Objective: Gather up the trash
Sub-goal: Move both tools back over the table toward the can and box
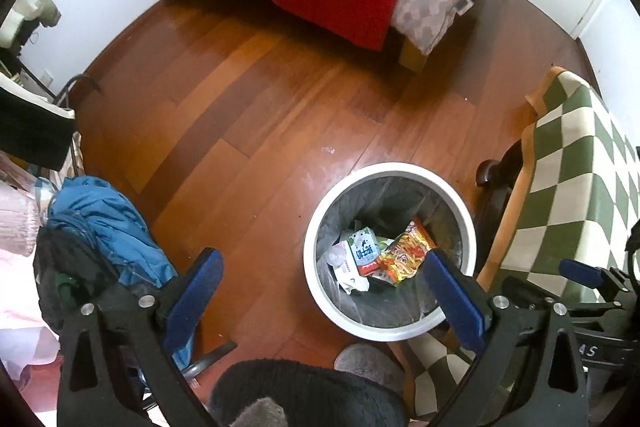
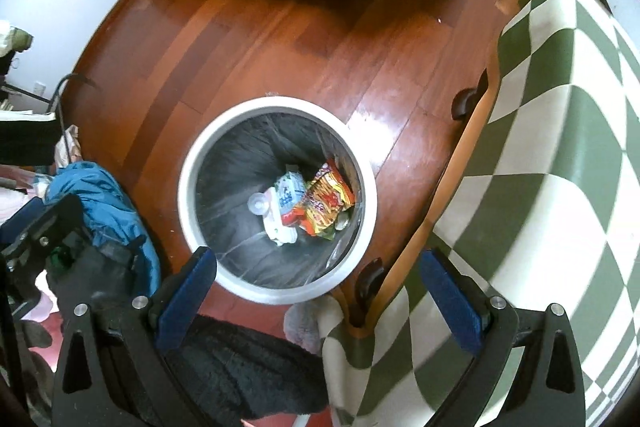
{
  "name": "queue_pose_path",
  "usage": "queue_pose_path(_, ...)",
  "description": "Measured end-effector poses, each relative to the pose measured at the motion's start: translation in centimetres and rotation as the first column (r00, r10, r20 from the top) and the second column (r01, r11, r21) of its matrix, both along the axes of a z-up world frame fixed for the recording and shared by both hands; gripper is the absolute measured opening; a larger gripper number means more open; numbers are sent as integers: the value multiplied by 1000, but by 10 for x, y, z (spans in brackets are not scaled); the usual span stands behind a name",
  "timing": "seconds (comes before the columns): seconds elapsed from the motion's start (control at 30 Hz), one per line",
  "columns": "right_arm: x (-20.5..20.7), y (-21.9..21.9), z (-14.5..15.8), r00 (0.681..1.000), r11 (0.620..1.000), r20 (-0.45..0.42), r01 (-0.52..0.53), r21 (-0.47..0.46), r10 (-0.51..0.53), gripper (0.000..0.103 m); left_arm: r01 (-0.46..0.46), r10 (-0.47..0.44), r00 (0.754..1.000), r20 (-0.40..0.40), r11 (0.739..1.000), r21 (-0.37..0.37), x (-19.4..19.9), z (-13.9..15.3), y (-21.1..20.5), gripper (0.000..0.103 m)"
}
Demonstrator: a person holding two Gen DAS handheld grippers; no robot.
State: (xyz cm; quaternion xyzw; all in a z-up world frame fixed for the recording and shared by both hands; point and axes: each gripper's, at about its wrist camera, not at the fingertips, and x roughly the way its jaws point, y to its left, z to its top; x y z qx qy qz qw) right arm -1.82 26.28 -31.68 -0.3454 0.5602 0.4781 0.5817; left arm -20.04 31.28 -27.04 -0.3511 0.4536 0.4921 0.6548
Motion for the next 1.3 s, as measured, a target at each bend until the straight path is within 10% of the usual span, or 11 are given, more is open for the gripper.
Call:
queue_pose_path(0.6,5,-85,136,998,974,-58,2,228,11,103,29,-36,999,39,986,162,9,111,-73,103)
queue_pose_path(0.93,99,-162,192,965,914,-195,232,334,-174,103,105,-128,988,89,968,226,98,142,-99,103)
queue_pose_path(1.1,195,-220,190,912,858,-174,408,311,-371,103,209,-230,969,88,958,198,193,112,-118,103)
queue_pose_path(1.3,331,-306,154,767,740,-45,631,234,-640,103,360,-366,930,15,921,147,319,61,-155,103)
